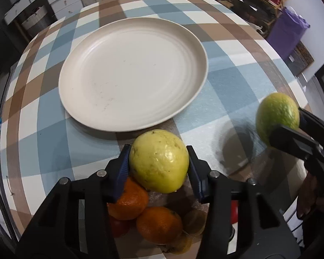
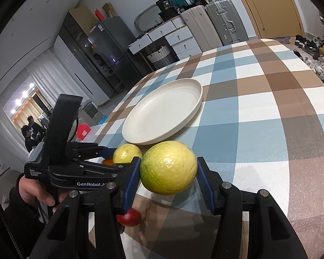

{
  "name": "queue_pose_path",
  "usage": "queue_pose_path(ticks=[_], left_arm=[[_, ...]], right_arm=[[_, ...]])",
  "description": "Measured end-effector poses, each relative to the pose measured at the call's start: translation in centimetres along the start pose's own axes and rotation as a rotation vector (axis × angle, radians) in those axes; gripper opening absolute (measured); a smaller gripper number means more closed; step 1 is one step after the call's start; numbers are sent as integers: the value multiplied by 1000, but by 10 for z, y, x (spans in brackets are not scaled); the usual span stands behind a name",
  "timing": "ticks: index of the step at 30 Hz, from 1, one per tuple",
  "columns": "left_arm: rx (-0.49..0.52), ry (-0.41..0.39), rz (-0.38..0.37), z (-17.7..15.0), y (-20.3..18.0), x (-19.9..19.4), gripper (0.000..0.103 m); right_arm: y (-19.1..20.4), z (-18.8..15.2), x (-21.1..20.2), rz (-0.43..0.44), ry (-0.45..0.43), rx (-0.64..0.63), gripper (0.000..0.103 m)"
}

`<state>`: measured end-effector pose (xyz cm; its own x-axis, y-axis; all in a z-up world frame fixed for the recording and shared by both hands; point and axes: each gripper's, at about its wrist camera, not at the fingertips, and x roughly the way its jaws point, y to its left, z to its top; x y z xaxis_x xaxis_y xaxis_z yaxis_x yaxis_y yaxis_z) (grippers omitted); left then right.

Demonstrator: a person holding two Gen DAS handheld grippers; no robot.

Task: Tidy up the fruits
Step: 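Carry both yellow citrus onto the cream plate and open both grippers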

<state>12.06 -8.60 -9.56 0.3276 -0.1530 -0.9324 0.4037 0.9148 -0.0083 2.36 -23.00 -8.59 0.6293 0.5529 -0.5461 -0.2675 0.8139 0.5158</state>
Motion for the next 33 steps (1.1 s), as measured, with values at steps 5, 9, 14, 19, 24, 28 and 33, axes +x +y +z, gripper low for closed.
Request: queue_pose_path(ticks=[5, 9, 14, 19, 24, 28, 33], left_arm=[[-4, -9, -35, -3, 1, -3, 46], [-22, -37, -56, -5, 5, -14, 46], [-35, -84, -76, -1, 12, -34, 46], [-58, -137, -96, 12, 30, -52, 46], [-75, -178, -121, 36, 52, -60, 46], [-96, -216, -139, 59, 66, -58, 46], [-152, -232, -176, 85, 84, -39, 46]], right_arm=[[2, 2, -2, -8, -4, -1, 52], [5, 6, -3, -14, -10, -11, 52], [13, 16, -1, -17, -15, -37, 52], [25, 31, 4, -16, -21, -89, 52], [34, 57, 12, -5, -39, -130, 52], [39, 83, 21, -22, -58, -167, 52], [43, 117, 37, -52, -66, -215, 52]])
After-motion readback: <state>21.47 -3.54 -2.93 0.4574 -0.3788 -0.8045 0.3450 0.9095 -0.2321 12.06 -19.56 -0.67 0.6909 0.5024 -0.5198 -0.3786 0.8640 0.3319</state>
